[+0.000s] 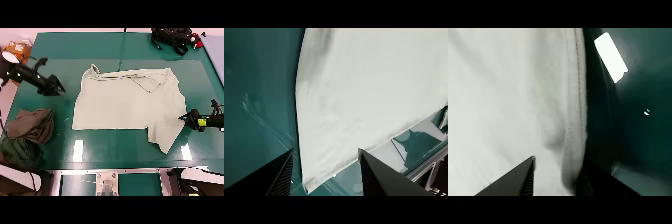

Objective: Fold the shirts.

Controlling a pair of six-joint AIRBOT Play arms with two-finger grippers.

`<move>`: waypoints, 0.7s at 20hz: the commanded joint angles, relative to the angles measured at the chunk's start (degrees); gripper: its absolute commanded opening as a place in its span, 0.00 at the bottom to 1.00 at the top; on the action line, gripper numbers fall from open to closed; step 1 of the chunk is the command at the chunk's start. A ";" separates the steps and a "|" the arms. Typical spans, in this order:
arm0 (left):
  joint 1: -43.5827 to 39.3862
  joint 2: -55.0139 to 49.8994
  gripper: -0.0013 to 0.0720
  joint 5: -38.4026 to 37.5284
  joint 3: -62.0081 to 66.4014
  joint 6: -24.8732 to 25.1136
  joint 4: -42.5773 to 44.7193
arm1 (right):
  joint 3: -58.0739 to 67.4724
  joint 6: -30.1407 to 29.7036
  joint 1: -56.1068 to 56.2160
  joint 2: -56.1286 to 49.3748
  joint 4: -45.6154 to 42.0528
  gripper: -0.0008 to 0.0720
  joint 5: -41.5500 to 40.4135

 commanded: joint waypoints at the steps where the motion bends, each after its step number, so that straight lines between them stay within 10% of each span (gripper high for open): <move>1: 0.02 4.94 0.69 4.42 -13.88 -0.02 0.79 | -0.07 -1.51 0.42 -0.13 0.22 0.46 -3.02; 14: -9.51 8.59 0.70 17.70 -38.12 1.55 -4.24 | -0.07 -1.66 0.42 -0.13 0.66 0.46 -4.59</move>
